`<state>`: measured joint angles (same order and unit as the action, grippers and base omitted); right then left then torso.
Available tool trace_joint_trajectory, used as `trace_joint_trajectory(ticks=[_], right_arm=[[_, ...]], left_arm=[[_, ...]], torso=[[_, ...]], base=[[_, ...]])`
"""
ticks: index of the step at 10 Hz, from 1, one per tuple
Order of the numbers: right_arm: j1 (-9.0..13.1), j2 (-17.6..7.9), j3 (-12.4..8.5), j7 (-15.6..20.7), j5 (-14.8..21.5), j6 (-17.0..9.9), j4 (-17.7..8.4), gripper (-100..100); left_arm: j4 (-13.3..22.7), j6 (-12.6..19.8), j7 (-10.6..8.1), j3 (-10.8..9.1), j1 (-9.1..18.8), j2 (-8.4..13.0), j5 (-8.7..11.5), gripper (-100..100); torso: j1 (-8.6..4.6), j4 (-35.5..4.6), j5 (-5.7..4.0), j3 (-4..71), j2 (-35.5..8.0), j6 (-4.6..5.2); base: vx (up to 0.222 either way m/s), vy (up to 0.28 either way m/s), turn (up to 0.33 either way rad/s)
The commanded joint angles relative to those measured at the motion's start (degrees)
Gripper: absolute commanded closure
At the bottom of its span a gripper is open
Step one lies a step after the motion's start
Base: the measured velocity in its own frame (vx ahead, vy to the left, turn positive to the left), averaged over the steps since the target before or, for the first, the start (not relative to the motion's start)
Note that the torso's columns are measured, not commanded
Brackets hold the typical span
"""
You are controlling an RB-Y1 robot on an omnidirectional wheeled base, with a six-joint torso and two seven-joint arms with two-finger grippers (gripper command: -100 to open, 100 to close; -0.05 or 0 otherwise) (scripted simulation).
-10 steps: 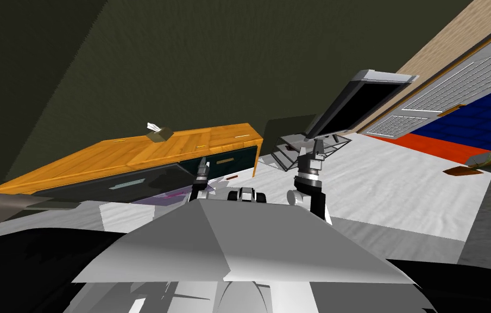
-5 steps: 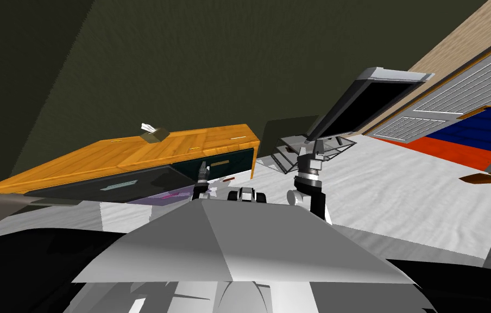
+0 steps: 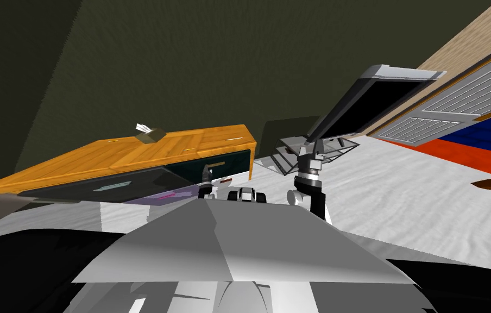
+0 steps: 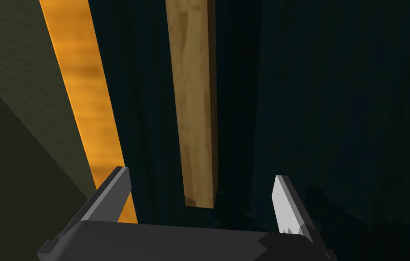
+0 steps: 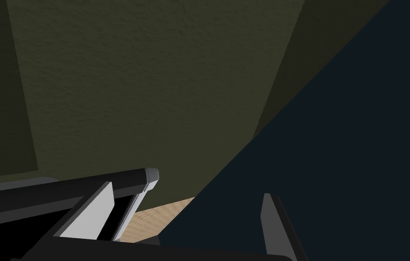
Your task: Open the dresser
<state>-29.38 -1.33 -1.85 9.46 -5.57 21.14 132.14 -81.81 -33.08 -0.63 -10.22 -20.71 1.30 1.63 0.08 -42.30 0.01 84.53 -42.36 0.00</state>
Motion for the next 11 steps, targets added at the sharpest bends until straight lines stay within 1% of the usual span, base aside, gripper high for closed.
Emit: trace_joint_trajectory(ticks=[1,2,3,4,5,6,7,10,11], right_arm=[[0.0,0.0,0.0,0.0,0.0,0.0,0.0,0],[0.0,0.0,0.0,0.0,0.0,0.0,0.0,0],[0.0,-0.01,0.0,0.0,0.0,0.0,0.0,0],[0.0,-0.01,-0.01,0.0,0.0,0.0,0.0,0],[0.0,-0.01,-0.01,0.0,0.0,0.0,0.0,0],[0.0,-0.01,-0.01,0.0,0.0,0.0,0.0,0],[0.02,0.0,0.0,0.0,0.0,0.0,0.0,0],[0.03,0.0,0.01,0.0,0.0,-0.01,-0.01,0],[0.03,0.0,0.01,0.0,0.0,-0.01,0.0,0]], left_arm=[[1.46,-0.27,0.1,-0.24,0.21,-3.98,0.15,-100],[1.26,-0.31,-0.07,-0.23,0.14,-3.01,0.16,-100],[-0.37,1.47,-0.08,-0.49,0.24,-2.97,0.25,-100],[0.53,0.48,-0.02,-0.4,0.32,-3.07,0.21,-100],[0.41,0.72,-0.01,-0.42,0.35,-3.06,0.21,100],[-0.39,0.89,-0.14,-0.2,-0.24,-3.1,0.16,100],[-0.67,0.95,-0.18,-0.13,-0.44,-3.11,0.14,100],[-2.03,1.27,-0.39,0.23,-1.42,-3.16,0.04,100],[-1.91,1.03,-0.35,0.01,-1.03,-3.07,0.12,100]], torso=[[0.03,0.0,0.02,0.0,0.0,0.0],[0.04,0.0,0.01,0.01,0.01,0.01],[0.03,0.0,0.01,0.01,0.02,0.0],[0.0,0.05,0.0,0.12,0.23,0.01],[-0.05,0.05,0.0,0.09,0.13,0.0],[-0.09,0.0,-0.02,0.0,0.0,0.0],[0.05,0.29,0.27,-0.07,0.01,0.02],[-0.1,0.2,0.14,0.05,0.16,0.07],[-0.03,0.17,0.11,0.12,0.25,0.09]], base=[[0.011,-0.024,0.009],[0.004,-0.009,0.0],[0.065,0.003,-0.02],[0.042,0.004,-0.006],[0.006,0.001,0.001],[-0.058,-0.009,0.013],[-0.139,-0.031,-0.01],[-0.161,-0.078,0.015],[-0.085,-0.03,0.006]])
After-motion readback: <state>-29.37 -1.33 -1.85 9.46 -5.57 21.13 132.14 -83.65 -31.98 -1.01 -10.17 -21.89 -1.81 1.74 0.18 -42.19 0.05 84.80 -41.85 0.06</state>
